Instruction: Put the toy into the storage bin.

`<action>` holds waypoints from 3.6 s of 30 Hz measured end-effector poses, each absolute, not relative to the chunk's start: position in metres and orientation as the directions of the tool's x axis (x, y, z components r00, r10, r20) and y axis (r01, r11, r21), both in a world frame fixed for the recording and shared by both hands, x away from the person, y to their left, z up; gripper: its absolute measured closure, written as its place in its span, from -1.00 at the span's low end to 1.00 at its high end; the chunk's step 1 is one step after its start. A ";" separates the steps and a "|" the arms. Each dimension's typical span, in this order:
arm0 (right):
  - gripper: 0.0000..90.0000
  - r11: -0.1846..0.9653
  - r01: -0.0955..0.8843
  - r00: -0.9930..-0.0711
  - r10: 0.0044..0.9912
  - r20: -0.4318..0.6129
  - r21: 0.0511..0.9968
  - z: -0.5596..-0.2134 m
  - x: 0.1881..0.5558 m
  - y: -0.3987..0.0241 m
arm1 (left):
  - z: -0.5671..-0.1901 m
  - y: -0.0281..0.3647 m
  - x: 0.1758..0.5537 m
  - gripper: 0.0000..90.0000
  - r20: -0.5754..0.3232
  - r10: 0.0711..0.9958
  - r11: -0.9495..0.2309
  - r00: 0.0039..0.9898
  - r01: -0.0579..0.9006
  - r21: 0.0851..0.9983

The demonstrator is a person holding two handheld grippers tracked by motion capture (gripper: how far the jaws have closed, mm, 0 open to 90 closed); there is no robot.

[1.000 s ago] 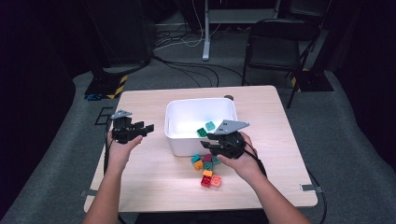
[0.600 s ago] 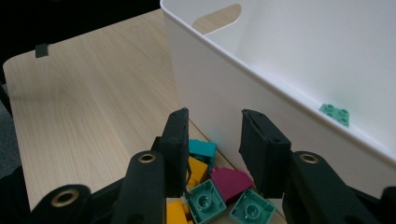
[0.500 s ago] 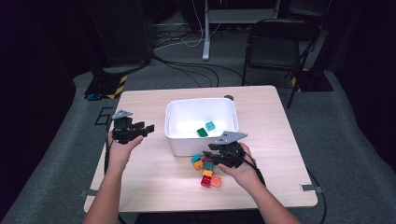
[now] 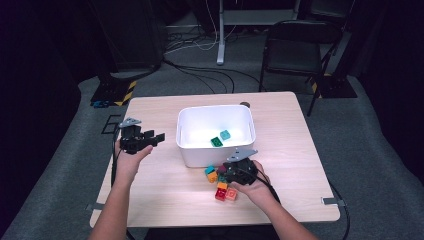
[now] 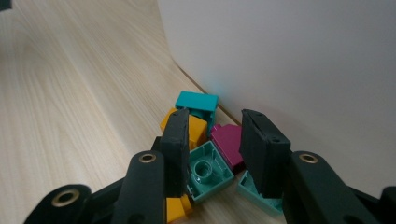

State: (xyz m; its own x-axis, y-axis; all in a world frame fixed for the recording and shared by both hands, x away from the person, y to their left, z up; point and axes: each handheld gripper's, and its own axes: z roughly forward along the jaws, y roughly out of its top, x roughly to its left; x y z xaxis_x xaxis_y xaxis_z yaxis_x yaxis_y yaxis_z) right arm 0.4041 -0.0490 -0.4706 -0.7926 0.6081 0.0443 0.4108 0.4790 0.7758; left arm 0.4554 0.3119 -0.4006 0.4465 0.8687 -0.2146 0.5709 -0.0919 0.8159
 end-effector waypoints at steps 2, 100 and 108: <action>0.38 0.484 0.416 -0.791 0.610 0.045 0.770 -0.475 0.406 -0.048 | -0.400 0.312 0.455 -0.02 -0.214 0.869 -0.091 0.447 0.570 0.817; 0.29 0.592 0.368 -0.855 0.519 0.011 0.717 -0.497 0.401 -0.002 | -0.402 0.320 0.452 -0.02 -0.218 0.877 -0.082 0.427 0.580 0.810; 0.29 0.566 0.368 -0.857 0.514 0.033 0.738 -0.482 0.399 -0.007 | -0.403 0.320 0.453 -0.02 -0.214 0.878 -0.084 0.428 0.579 0.811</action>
State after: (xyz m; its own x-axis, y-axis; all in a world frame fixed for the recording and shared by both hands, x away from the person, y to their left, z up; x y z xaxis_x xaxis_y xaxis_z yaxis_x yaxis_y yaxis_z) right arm 0.3988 -0.0069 -0.4815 -0.8574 0.5136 0.0332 0.3676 0.5659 0.7380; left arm 0.4534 0.3201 -0.4028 0.4277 0.8782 -0.2142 0.5793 -0.0844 0.8107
